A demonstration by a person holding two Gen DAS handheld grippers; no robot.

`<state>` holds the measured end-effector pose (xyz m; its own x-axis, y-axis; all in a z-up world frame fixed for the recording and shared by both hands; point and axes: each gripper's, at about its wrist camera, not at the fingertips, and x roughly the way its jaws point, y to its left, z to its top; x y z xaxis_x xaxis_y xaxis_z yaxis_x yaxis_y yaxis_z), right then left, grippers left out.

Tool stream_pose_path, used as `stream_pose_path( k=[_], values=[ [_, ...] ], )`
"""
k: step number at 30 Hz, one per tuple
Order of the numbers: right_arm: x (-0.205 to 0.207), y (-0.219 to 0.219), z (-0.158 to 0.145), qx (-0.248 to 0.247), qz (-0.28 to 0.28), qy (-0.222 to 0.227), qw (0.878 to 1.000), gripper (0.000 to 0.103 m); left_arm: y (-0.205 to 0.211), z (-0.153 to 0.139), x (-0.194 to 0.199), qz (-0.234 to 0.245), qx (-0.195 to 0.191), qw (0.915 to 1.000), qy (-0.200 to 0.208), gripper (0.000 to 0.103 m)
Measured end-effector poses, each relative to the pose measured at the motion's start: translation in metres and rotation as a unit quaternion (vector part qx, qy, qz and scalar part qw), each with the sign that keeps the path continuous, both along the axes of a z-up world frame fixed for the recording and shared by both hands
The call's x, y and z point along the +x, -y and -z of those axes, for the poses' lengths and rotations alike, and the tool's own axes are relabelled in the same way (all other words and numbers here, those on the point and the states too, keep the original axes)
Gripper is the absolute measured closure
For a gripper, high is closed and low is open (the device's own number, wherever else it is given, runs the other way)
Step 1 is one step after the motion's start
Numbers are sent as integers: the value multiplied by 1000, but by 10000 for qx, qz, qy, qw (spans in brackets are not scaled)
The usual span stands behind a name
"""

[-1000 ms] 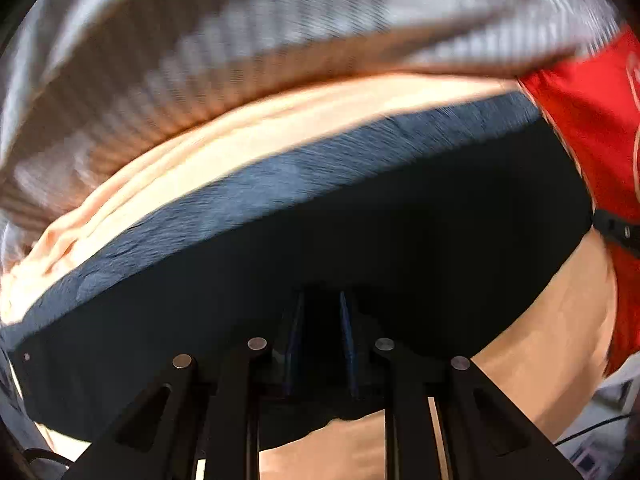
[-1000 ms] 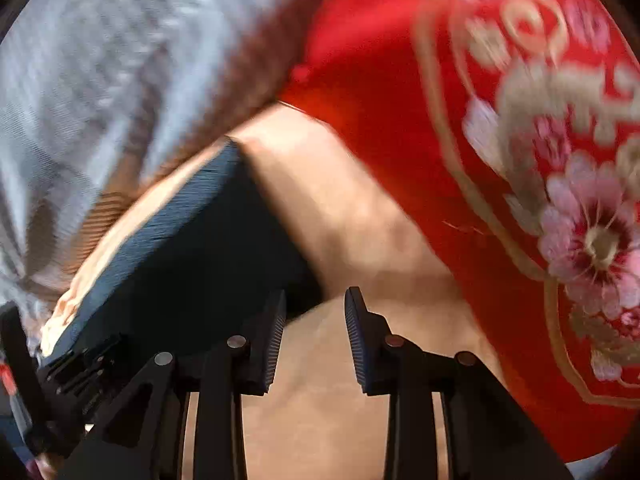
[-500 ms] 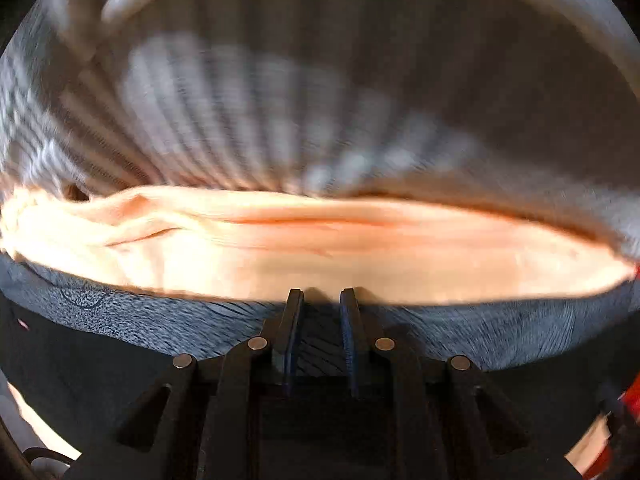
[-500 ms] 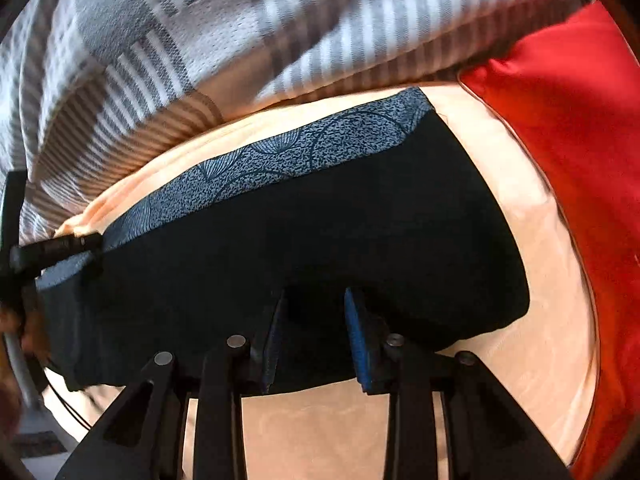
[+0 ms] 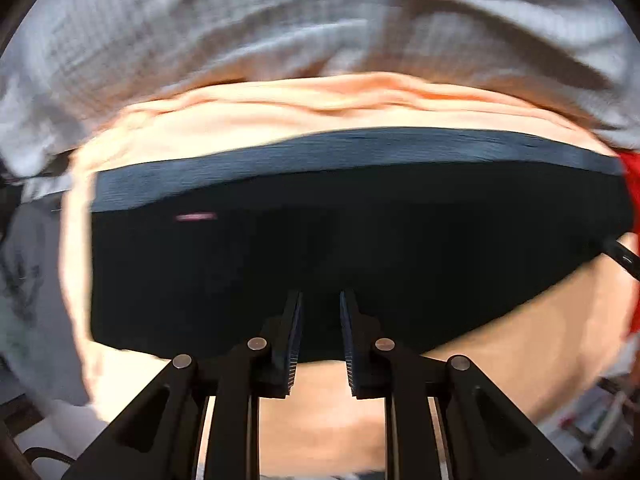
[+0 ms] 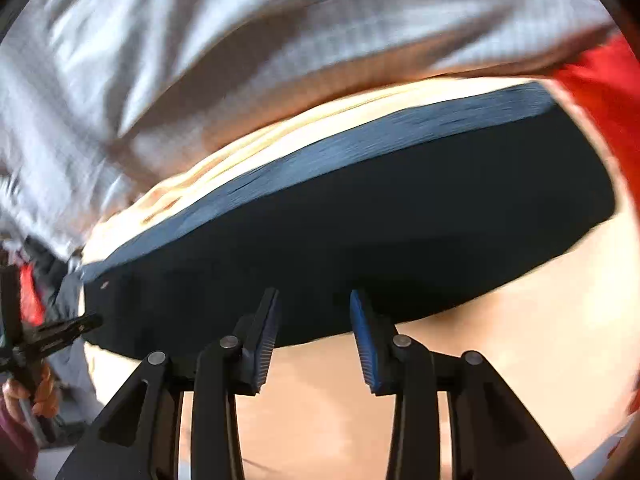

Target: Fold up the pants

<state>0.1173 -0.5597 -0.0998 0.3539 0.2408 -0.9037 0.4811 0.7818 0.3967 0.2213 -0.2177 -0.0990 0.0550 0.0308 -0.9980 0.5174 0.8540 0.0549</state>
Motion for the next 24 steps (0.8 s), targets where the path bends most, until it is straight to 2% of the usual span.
stream_pose_path(
  k=[1,3,5,6,7,8,10,13,15,17,19,21,22,23,24],
  values=[
    [-5,-19,6,5,-20,4,10000,63,-23,3,13,-149,17,9998,109,83],
    [14,-50,14,-34,-53,50,10000,63,-45,22,38,-519,-70,9982,300,83],
    [19,-65,21,-181,-156,-27,9997,63,-67,46,54,-621,32,9967,518,83],
    [23,-75,37,-193,-201,-207,9994,63,-69,56,65,-634,75,9960,631,83],
    [30,-82,48,-251,-175,-299,9991,63,-69,59,73,-602,-62,9950,799,83],
    [29,-84,47,-387,-131,-205,9990,63,-64,62,79,-517,-102,9944,919,80],
    [31,-87,49,-452,-205,-189,9986,62,-62,59,90,-426,-23,9933,1072,68],
    [28,-88,44,-377,-133,-229,9989,62,-84,54,110,-767,31,9926,939,67],
    [13,-86,27,57,38,-101,9999,61,-97,39,106,-790,-90,9933,835,66],
    [4,-98,20,614,24,152,9980,61,-105,24,89,-499,-287,9957,720,66],
    [-3,-123,24,1366,-106,267,9902,59,-115,19,65,-158,-354,9976,574,66],
    [-4,-149,39,2006,-146,209,9793,59,-128,34,46,21,-125,9991,401,66],
    [-5,-159,45,2165,-151,171,9760,59,-119,50,41,18,-26,9994,336,66],
    [-6,-168,51,2253,-144,133,9741,59,-120,68,38,-66,48,9996,288,61],
    [-6,-177,58,2355,-110,99,9718,59,-128,68,34,-199,-141,9986,473,60]
  ],
)
